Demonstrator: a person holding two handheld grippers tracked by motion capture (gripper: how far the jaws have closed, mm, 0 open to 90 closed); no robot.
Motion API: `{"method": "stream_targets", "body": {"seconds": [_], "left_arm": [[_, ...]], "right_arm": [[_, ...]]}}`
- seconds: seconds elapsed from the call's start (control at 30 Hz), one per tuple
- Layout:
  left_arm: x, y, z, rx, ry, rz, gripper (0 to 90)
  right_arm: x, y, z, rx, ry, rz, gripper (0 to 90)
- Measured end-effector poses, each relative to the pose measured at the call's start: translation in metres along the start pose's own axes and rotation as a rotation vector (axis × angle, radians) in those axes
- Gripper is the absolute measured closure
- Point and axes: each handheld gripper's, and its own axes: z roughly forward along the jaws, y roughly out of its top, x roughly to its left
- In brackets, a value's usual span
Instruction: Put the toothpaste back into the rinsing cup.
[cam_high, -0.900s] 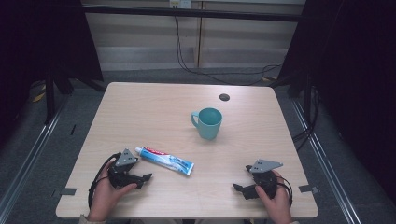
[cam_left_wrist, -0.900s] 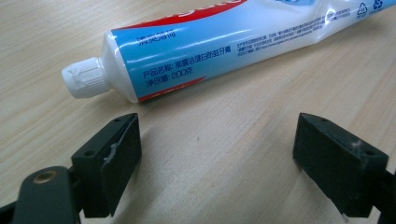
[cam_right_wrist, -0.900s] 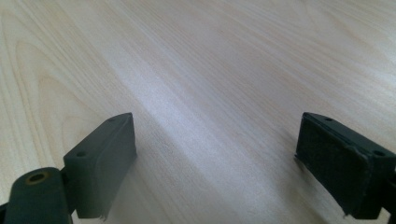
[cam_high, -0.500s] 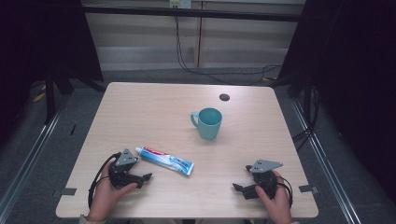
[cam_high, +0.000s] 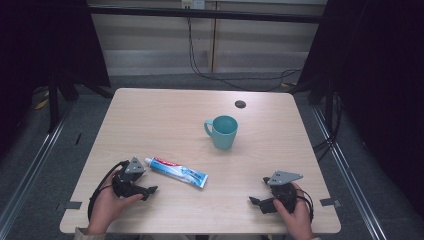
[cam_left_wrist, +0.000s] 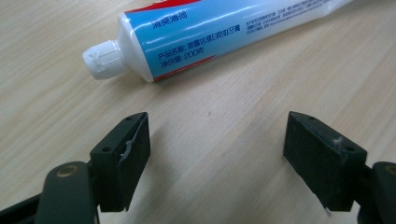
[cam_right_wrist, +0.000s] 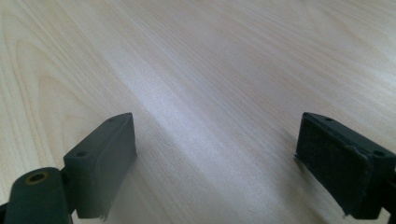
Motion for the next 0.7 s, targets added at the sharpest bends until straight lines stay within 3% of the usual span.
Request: {"method": "stream_targets", "body": {"seconds": [0.07, 0.17, 0.2, 0.33, 0.43, 0.57, 0.7], "left_arm": [[0.004, 0.008, -0.008, 0.032, 0.000, 0.037, 23.5], [0.006, 0.014, -0.011, 0.054, -0.001, 0.048, 23.5], [0.009, 0.020, -0.012, 0.079, 0.008, 0.074, 23.6], [0.011, 0.033, -0.010, 0.113, 0.016, 0.130, 23.5], [0.011, 0.040, -0.009, 0.127, 0.012, 0.146, 23.5], [0.013, 0.054, -0.010, 0.182, 0.017, 0.204, 23.5], [0.014, 0.060, -0.011, 0.190, 0.017, 0.218, 23.5]], "right_arm": [[0.000, 0.000, 0.000, 0.000, 0.000, 0.000, 11.4], [0.000, 0.000, 0.000, 0.000, 0.000, 0.000, 11.4], [0.000, 0.000, 0.000, 0.000, 0.000, 0.000, 11.4], [0.000, 0.000, 0.000, 0.000, 0.000, 0.000, 11.4], [0.000, 0.000, 0.000, 0.000, 0.000, 0.000, 11.4], [0.000, 0.000, 0.000, 0.000, 0.000, 0.000, 11.4], [0.000, 0.000, 0.000, 0.000, 0.000, 0.000, 11.4]]}}
